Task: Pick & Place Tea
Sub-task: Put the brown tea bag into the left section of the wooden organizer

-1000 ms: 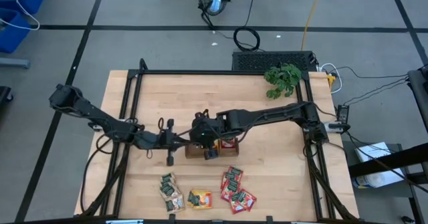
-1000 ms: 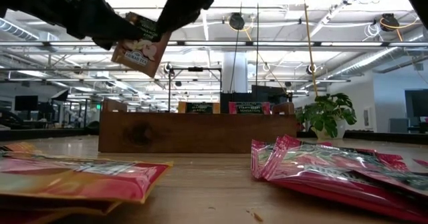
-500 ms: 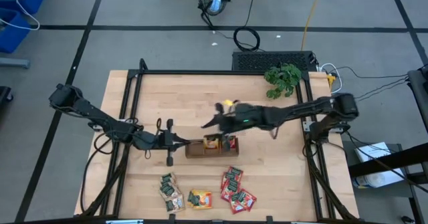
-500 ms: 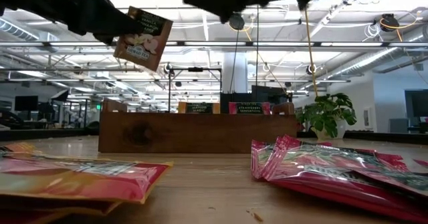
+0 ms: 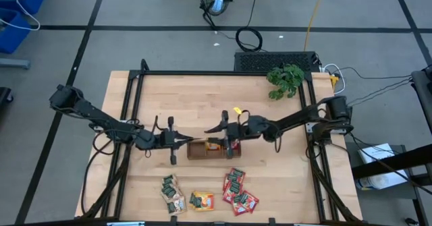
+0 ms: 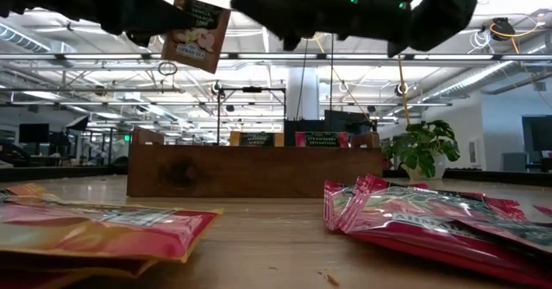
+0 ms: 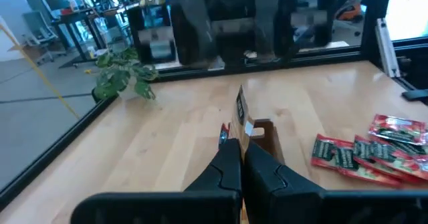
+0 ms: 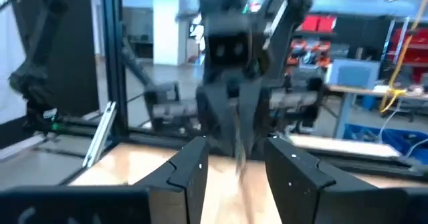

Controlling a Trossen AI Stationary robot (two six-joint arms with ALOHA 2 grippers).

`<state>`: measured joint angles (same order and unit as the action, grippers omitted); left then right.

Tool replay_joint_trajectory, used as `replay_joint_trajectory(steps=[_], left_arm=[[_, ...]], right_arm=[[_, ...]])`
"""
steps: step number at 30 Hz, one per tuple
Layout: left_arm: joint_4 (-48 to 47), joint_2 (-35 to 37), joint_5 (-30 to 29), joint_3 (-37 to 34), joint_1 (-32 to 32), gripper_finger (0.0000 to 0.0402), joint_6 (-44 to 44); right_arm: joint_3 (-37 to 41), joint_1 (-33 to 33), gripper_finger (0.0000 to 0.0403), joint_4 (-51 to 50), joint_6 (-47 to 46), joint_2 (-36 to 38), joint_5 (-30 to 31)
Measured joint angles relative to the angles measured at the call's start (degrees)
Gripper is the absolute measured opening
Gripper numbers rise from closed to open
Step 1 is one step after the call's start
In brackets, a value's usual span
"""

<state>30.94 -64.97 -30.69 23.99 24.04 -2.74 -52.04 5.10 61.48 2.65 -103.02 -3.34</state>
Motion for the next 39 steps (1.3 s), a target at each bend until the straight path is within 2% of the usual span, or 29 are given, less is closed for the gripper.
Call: replay_joint_trajectory(steps=[12,26,35,39], left_arm=[[0.5,0.0,-1.1,0.0,1.0,0.0001,-2.1],[1.5,0.0,-0.9,0.0,-0.9,0.0002,-2.6],[1.1,0.0,-0.8,0.0,-0.8,0.0003,-2.6],[1.0,0.0,-0.8,0.0,-0.8,0.0005,-2.6]], right_arm=[[-1.4,-0.9,0.0131,-1.2,-3.3,-1.5,0.3],[-1.4,-0.9,0.0129,-1.1,-3.5,-1.9,0.3],[-4.0,-0.9,0.0103,-5.2,-3.5,-1.9,0.2],[-5.6,-0.8,0.0087,-10.1,-3.5,-1.9,0.1]])
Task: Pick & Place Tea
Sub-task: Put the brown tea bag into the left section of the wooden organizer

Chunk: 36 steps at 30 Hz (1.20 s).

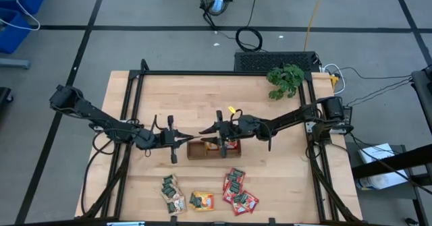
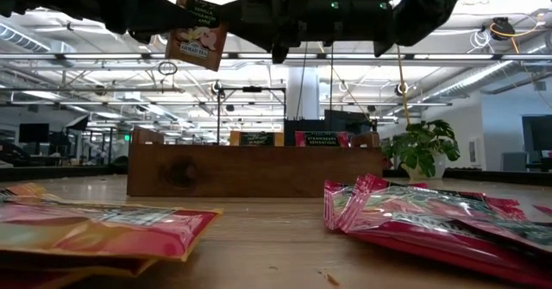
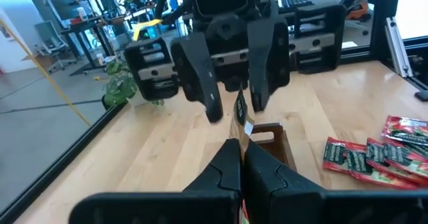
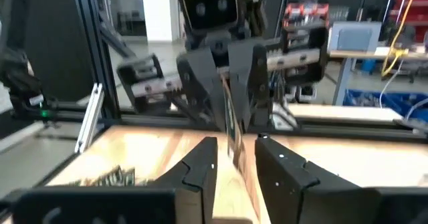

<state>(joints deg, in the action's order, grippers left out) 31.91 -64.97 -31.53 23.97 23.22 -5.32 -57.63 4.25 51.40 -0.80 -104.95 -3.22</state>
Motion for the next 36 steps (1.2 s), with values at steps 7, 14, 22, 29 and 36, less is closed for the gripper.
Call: replay_joint_trajectory(steps=[7,14,22,29,36], left_arm=[[0.0,0.0,0.1,0.0,0.0,0.0005,0.0],[-0.6,0.0,2.7,0.0,-0.1,0.0006,0.0],[-7.5,0.0,3.1,0.0,0.3,0.0049,4.2],[-13.4,0.5,3.1,0.0,1.1,0.0095,6.6],[-25.3,7.0,3.1,0.0,4.8,0.0137,11.6]], right_arm=[[-1.0,0.0,0.0028,-2.6,1.0,0.0,0.0],[-1.0,-0.2,0.0001,-4.6,2.7,0.0,-2.9],[-2.2,-1.5,0.0000,-14.3,1.9,0.3,-3.1],[-7.2,-1.5,0.0000,-23.9,1.9,0.4,-3.1],[-8.7,-1.4,0.0000,-33.3,0.1,0.4,-3.0]])
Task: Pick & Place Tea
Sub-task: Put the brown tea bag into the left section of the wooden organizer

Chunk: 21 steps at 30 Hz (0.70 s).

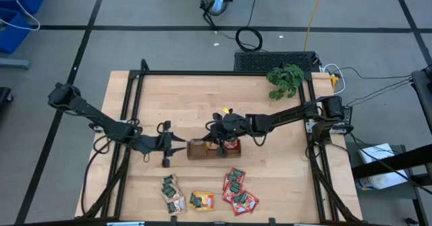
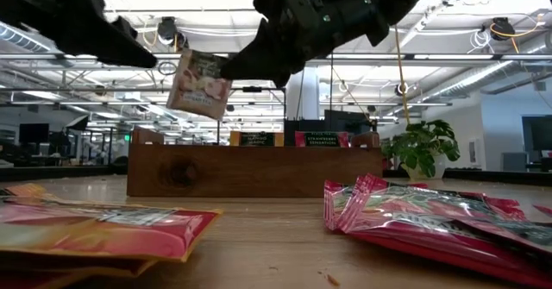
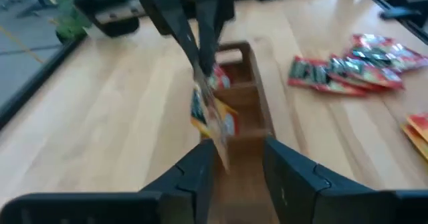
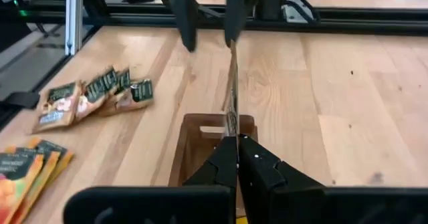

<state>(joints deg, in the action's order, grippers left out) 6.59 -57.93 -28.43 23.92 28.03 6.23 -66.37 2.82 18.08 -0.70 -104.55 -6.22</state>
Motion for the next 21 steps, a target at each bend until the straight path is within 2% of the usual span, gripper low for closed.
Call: replay_joint_trajectory(steps=[6,13,18,21], left_arm=[[-3.4,6.9,-0.9,0.0,3.8,0.0153,1.6],[-4.0,9.0,-1.7,0.0,6.4,0.0152,1.6],[-4.2,8.8,-2.0,0.0,7.0,0.0152,1.6],[-4.5,8.8,-2.2,0.0,7.1,0.0152,1.6]], right_arm=[[0.0,1.1,0.0000,-0.4,-1.2,-1.1,0.1],[-1.3,1.0,0.0000,4.0,-3.2,-8.5,0.2],[-6.6,0.8,0.0000,-0.4,-2.3,-11.8,0.2],[-8.4,0.8,0.0000,-4.9,-1.2,-11.8,2.5]])
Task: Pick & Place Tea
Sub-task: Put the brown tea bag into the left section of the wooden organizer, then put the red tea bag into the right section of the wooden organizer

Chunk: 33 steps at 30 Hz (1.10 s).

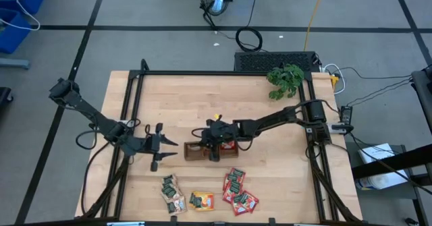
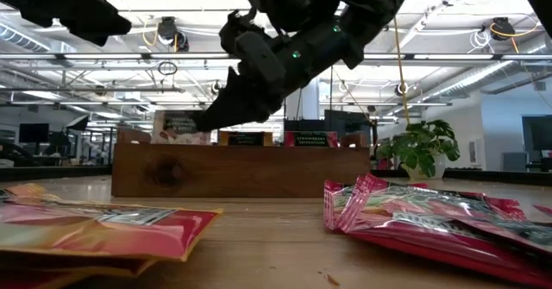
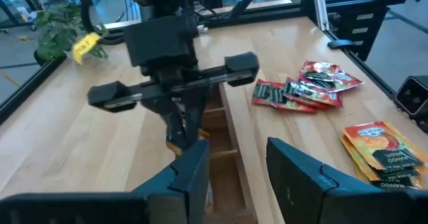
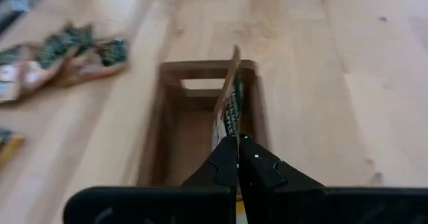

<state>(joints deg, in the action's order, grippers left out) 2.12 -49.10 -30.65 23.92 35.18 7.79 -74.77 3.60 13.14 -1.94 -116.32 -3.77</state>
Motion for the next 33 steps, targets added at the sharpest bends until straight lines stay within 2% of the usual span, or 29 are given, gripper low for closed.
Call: replay_joint_trajectory(steps=[10,13,18,23,28,33], left_arm=[[-1.4,0.0,0.2,0.0,0.0,0.0152,0.9],[-2.1,0.0,0.2,0.0,0.2,0.0152,1.7],[-2.3,0.0,0.5,0.0,0.2,0.0152,2.6],[-2.2,0.0,0.5,0.0,0.2,0.0152,2.9],[-2.5,0.0,0.6,0.0,1.2,0.0152,3.5],[-2.5,0.0,0.5,0.0,3.1,0.0152,4.0]], right_arm=[[0.1,-0.2,0.0008,-0.9,1.1,0.0,1.0],[0.1,-0.2,0.0036,0.2,1.1,0.2,1.0],[0.1,-0.2,0.0107,0.3,0.2,0.5,1.6],[0.2,-0.2,0.0165,0.1,1.9,1.1,7.6],[0.2,-0.2,0.0194,0.2,2.7,4.0,9.9],[0.2,0.4,0.0201,-4.0,2.3,9.2,9.8]])
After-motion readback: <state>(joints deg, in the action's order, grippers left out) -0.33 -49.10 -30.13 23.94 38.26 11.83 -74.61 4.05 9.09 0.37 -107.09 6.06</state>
